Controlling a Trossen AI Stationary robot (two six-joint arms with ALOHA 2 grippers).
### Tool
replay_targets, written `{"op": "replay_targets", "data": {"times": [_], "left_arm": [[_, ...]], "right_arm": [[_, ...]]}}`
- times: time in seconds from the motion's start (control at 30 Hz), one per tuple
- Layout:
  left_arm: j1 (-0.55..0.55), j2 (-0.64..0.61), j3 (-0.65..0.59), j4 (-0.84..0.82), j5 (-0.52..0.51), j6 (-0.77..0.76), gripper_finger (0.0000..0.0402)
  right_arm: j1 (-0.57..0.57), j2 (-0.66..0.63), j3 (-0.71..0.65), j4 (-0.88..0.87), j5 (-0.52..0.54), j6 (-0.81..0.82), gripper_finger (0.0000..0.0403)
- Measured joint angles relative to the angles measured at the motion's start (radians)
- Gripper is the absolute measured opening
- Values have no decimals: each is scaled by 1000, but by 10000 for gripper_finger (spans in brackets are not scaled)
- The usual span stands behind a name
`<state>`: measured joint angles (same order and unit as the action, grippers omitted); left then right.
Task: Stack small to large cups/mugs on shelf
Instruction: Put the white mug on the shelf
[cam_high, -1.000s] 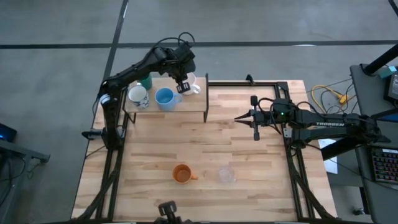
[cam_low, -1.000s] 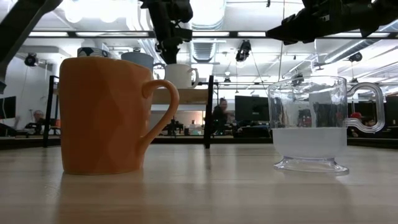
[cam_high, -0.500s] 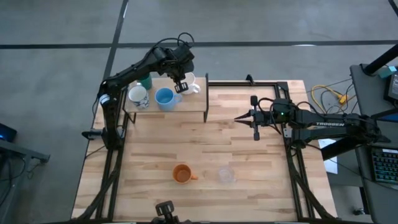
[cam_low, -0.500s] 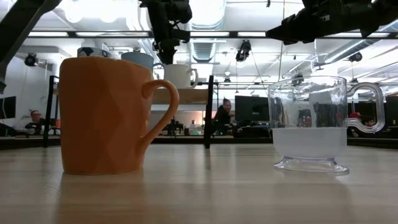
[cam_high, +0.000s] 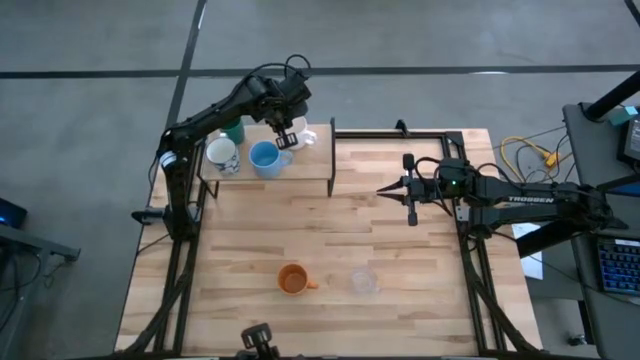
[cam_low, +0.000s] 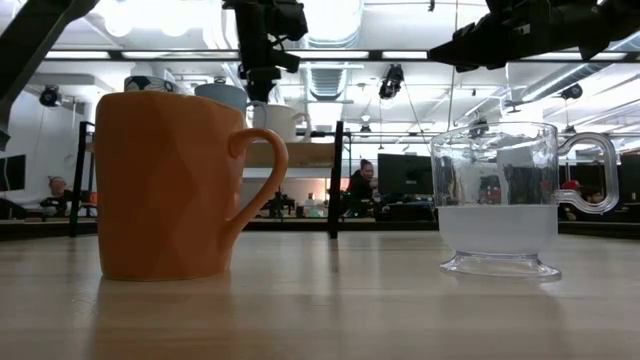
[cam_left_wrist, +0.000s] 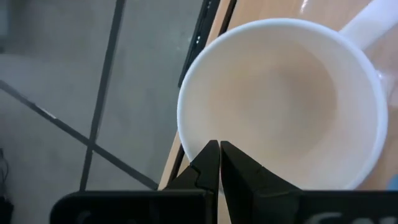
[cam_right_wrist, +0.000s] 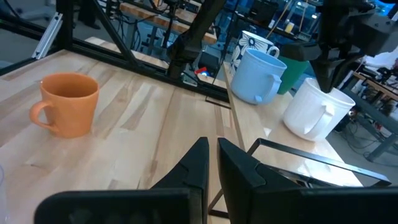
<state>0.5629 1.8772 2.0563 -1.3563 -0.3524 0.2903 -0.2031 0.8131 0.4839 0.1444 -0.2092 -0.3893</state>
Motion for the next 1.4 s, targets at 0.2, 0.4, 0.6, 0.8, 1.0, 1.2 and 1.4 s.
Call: {"op": "replay_targets", "data": {"times": [0.2, 0.4, 0.6, 0.8, 1.0, 1.2, 1.4], "left_arm": [[0, -2, 0, -43, -26, -23, 0], [0, -3, 0, -60, -39, -26, 0], [0, -4, 0, -94, -77, -49, 0], [0, -4, 0, -108, -77, -55, 0], [0, -4, 0, -142, -77, -76, 0], [0, -6, 0, -158, -102, -89, 0], [0, -6, 0, -200, -103, -109, 0]], "right_arm": [[0, 0, 0, -1, 0, 0, 26], [0, 0, 0, -1, 0, 0, 26], [0, 0, 0, -2, 0, 0, 26], [0, 0, 0, -4, 0, 0, 26], [0, 0, 0, -6, 0, 0, 26], [0, 0, 0, -5, 0, -2, 26], [0, 0, 0, -5, 0, -3, 26]]}}
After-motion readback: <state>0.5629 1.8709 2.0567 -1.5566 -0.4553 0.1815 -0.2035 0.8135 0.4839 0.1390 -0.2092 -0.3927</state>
